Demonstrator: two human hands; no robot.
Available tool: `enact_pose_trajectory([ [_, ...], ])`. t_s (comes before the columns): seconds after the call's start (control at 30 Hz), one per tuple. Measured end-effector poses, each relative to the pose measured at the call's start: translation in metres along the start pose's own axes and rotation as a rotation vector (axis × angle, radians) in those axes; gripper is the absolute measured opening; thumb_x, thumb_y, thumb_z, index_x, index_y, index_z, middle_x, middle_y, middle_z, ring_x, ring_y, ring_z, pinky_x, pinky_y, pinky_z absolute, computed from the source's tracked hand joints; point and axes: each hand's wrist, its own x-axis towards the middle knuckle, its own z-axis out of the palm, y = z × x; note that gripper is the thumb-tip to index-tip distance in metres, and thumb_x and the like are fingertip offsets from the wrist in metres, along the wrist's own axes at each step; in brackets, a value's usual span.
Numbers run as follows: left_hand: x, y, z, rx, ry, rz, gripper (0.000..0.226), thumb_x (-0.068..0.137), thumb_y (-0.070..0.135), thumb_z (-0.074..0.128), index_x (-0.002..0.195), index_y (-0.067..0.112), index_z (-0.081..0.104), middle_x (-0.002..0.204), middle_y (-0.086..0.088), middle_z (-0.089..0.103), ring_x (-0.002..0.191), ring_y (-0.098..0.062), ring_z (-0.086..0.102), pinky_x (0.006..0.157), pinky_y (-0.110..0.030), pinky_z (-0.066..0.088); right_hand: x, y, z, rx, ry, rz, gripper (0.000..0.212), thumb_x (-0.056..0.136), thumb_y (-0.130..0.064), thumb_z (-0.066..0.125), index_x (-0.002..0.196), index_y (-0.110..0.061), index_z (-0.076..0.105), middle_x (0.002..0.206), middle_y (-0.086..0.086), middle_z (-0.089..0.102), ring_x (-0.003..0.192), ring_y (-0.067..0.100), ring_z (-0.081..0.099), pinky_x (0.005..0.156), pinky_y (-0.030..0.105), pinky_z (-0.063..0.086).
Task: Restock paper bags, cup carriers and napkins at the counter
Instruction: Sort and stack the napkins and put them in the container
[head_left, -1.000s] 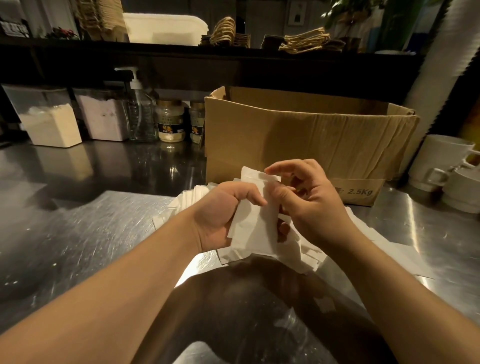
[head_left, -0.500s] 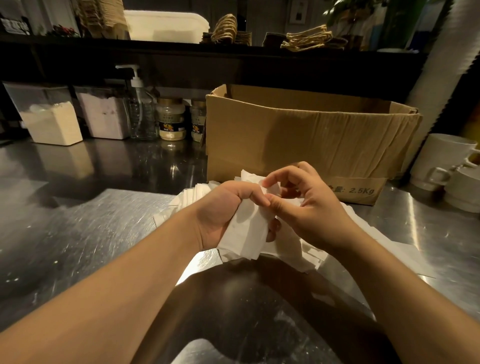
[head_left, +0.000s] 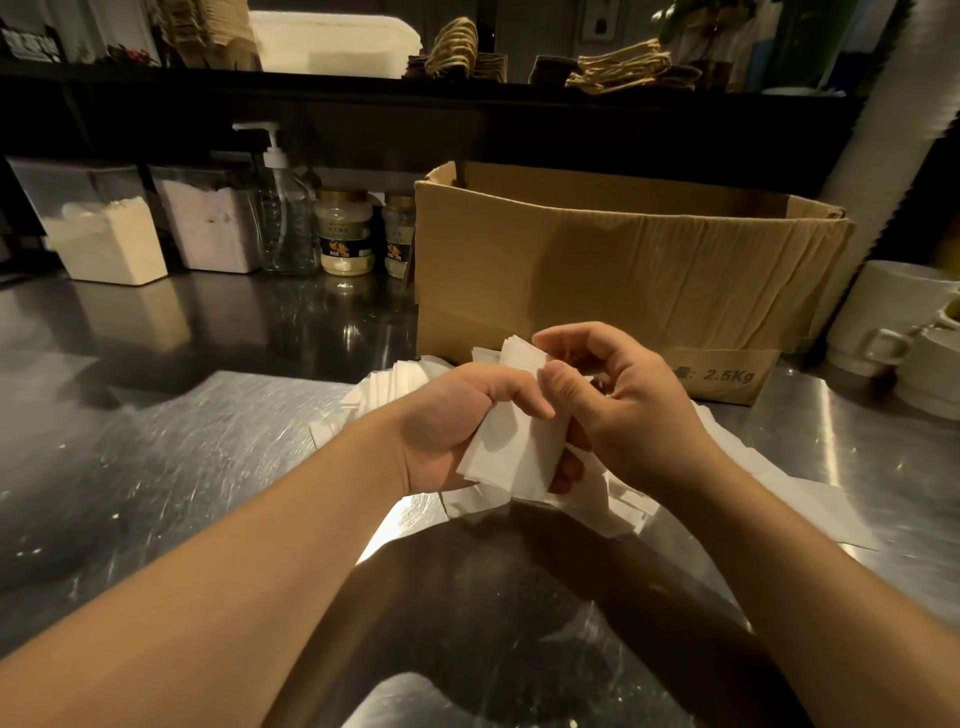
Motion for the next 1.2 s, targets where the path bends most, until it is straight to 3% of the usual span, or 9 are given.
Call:
enact_pose_trajectory([
  [0.13,0.001,0.001,-0.002,-0.075,0.018,-0.014,0.049,0.069,0.027,0.06,0.118,0.024,0.056,0.1,-0.008,0.062,0.093,-0.025,0.058,0.077,-0.037,0.054,0.0,0.001,0.002,0.025,0.014,0.014,0.018,0.102,-0.025,0.056,0.114,-0.037,0.061,0.118,-0.012,0.063,0.11,0.011,0.062,0.088,0.034,0.061],
  [0.27,0.003,0.004,-0.012,-0.436,-0.027,0.033,0.055,0.079,0.029,0.058,0.132,0.018,0.056,0.096,-0.011,0.069,0.089,-0.026,0.064,0.078,-0.038,0.057,0.002,0.0,0.0,0.067,0.154,-0.011,0.017,0.103,-0.024,0.054,0.114,-0.037,0.057,0.114,-0.01,0.065,0.105,0.008,0.064,0.084,0.02,0.055],
  [0.4,0.005,0.007,-0.022,-0.714,-0.085,0.147,0.062,0.087,0.035,0.054,0.144,0.012,0.053,0.112,-0.013,0.064,0.092,-0.026,0.064,0.09,-0.038,0.052,0.002,0.002,-0.001,-0.008,0.179,-0.026,0.013,0.101,-0.026,0.059,0.109,-0.036,0.057,0.105,-0.012,0.065,0.096,0.004,0.064,0.082,0.022,0.058],
  [0.57,0.009,0.007,-0.03,-0.875,0.035,0.255,0.058,0.083,0.038,0.057,0.134,0.011,0.06,0.107,-0.012,0.067,0.087,-0.025,0.064,0.089,-0.038,0.051,-0.001,-0.001,0.0,-0.282,-0.077,-0.029,0.009,0.093,-0.034,0.068,0.097,-0.037,0.061,0.098,-0.017,0.061,0.091,0.001,0.057,0.072,0.019,0.053],
  [0.7,0.009,0.008,-0.034,-0.916,0.069,0.296,0.054,0.079,0.037,0.059,0.126,0.011,0.061,0.105,-0.009,0.066,0.084,-0.024,0.063,0.085,-0.035,0.049,-0.003,-0.004,0.003,-0.575,-0.349,0.033,0.035,0.08,-0.062,0.072,0.106,-0.046,0.057,0.113,-0.025,0.047,0.111,0.005,0.04,0.1,0.037,0.041],
  [0.83,0.009,0.008,-0.035,-0.913,0.087,0.298,0.053,0.077,0.036,0.06,0.124,0.011,0.062,0.103,-0.008,0.066,0.082,-0.023,0.062,0.082,-0.035,0.049,-0.008,-0.011,0.016,-0.655,-0.394,0.098,0.05,0.075,-0.074,0.069,0.112,-0.047,0.049,0.124,-0.021,0.037,0.118,0.007,0.026,0.112,0.04,0.028],
  [0.97,0.011,0.008,-0.034,-0.901,0.118,0.293,0.052,0.077,0.037,0.06,0.123,0.011,0.063,0.101,-0.009,0.067,0.081,-0.023,0.063,0.079,-0.034,0.051,-0.01,-0.017,0.024,-0.776,-0.359,0.073,0.047,0.084,-0.06,0.072,0.119,-0.045,0.044,0.134,-0.015,0.036,0.125,0.011,0.023,0.115,0.042,0.018],
  [1.2,0.011,0.007,-0.031,-0.875,0.169,0.284,0.053,0.074,0.036,0.061,0.12,0.011,0.065,0.1,-0.01,0.068,0.08,-0.023,0.064,0.08,-0.033,0.051,-0.01,-0.016,0.022,-0.818,-0.238,0.015,0.034,0.094,-0.04,0.065,0.125,-0.041,0.05,0.13,-0.012,0.048,0.125,0.013,0.041,0.116,0.042,0.029],
])
